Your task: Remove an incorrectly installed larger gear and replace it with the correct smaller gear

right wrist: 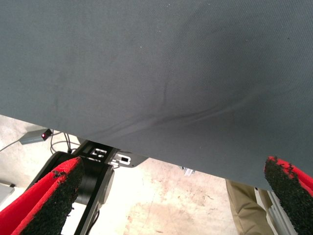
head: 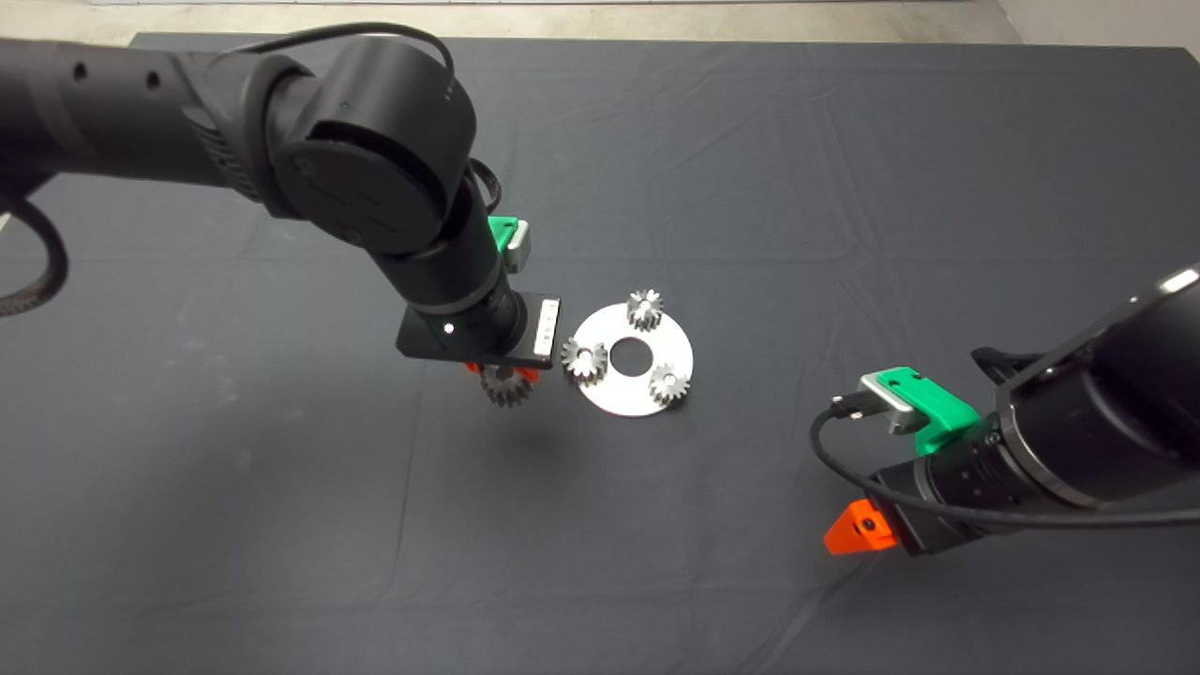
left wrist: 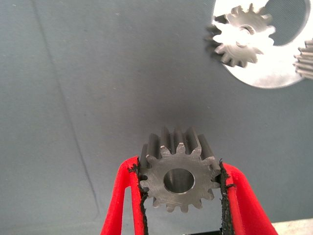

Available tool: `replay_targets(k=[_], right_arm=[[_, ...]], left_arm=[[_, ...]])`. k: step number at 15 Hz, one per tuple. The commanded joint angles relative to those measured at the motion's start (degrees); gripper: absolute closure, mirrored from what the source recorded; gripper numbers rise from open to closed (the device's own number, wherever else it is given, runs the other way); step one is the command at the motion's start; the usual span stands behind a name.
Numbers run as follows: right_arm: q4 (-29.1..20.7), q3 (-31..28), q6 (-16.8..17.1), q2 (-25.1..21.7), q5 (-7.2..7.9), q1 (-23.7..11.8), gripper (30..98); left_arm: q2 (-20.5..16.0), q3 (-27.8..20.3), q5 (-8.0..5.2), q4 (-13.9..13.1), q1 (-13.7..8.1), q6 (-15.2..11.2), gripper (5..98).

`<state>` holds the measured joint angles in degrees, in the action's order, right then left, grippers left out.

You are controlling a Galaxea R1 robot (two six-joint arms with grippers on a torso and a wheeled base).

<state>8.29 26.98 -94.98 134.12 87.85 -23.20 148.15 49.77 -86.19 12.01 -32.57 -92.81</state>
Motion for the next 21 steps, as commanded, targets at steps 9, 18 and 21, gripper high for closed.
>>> replay_targets(k=[9,18,21], right_arm=[[0.4,-0.2,0.0,-0.1,1.45,-3.2,30.8],[0.4,-0.2,-0.1,-0.2,1.54,-4.1,30.8],[0.4,-0.1,-0.1,-0.2,1.63,-4.2,30.8]], left_arm=[[0.2,2.4,1.25,1.8,4.4,0.5,80.4],[0.3,2.4,2.43,4.5,7.8,0.4,81.1],[0.4,2.2,2.52,6.1,7.9,0.3,81.1]])
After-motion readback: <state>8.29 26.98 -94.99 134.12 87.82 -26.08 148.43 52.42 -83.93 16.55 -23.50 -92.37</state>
